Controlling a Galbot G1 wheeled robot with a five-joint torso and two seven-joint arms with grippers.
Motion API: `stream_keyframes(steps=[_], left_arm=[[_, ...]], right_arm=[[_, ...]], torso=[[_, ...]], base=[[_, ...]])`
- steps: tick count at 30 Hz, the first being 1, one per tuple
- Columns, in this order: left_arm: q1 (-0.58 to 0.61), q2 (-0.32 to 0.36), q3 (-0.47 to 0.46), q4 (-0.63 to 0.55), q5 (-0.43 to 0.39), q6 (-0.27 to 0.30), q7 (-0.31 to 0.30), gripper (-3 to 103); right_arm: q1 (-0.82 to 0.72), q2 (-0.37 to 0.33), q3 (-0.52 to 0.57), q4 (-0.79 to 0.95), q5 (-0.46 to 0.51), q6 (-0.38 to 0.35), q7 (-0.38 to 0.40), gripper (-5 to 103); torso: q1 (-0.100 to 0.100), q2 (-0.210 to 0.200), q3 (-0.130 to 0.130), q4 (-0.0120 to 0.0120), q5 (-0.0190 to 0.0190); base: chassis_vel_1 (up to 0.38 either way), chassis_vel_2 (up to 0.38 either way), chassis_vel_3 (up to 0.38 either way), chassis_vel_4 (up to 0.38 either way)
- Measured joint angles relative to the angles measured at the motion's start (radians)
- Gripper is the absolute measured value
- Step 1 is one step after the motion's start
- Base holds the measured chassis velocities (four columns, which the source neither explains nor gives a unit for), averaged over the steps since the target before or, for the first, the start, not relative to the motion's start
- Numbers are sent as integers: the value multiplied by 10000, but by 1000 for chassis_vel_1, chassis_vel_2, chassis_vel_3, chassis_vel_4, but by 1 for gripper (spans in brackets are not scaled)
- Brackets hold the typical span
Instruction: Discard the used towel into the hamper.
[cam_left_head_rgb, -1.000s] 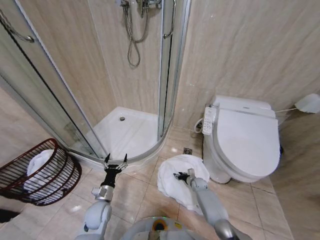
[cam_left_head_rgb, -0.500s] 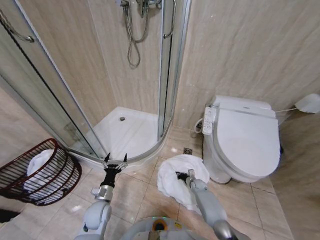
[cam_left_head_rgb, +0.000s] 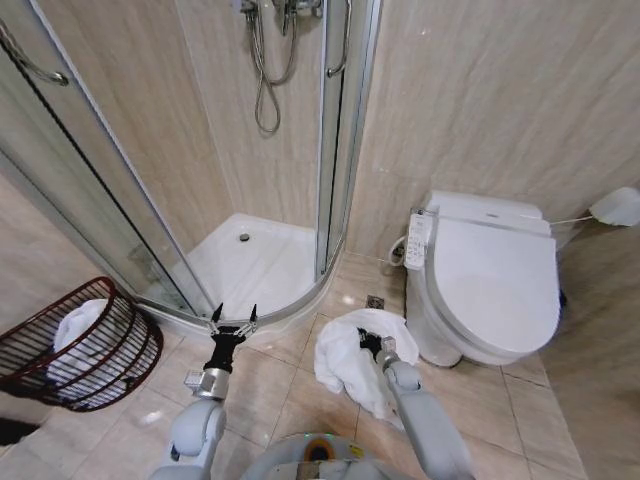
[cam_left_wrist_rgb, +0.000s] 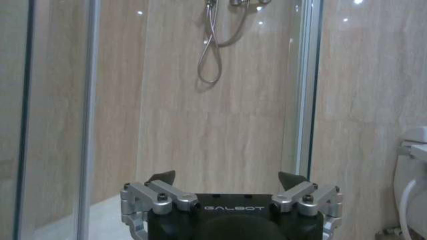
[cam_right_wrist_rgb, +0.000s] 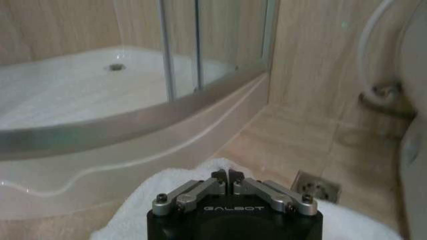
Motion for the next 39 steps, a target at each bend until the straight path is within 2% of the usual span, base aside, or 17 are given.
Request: stream_keyframes(steps=[3,6,11,21,24,29,39], left_arm=[[19,37,-6,-34,-76,-13,16,100],[91,108,-40,-85,-176,-91,29,100],[143,137,-69,-100,-276,-156,33,100],[231,109,-73,-95,-410,-342,41,100],[231,119,-87,-157,-513,-355,41,100],[195,109,-90,-269,-615,-336,4,100],[438,195,-159,-558,-757,-298,-144,100]], right_arm=[[-238,-2,70,417,-247,335,175,1],[-622,0,192,1140,-847,960,883,1],[-1005,-7,281,2123,-1080,1050,1313,1],[-1622,-260,296,5257,-1062,-44,1435,1],[-1781,-369,253,6627,-1066,-799,1521,1],[-1765,-294,246,7634,-1031,-1419,1680,1],[-2191,-929,502,10893,125,-2802,2105,1]], torso=[[0,0,0,0,-1],[0,0,0,0,0],[0,0,0,0,0],[0,0,0,0,-1],[0,0,0,0,-2],[0,0,0,0,-1],[0,0,-1,0,-3]], base=[[0,0,0,0],[0,0,0,0],[0,0,0,0],[0,0,0,0],[0,0,0,0],[0,0,0,0],[0,0,0,0]])
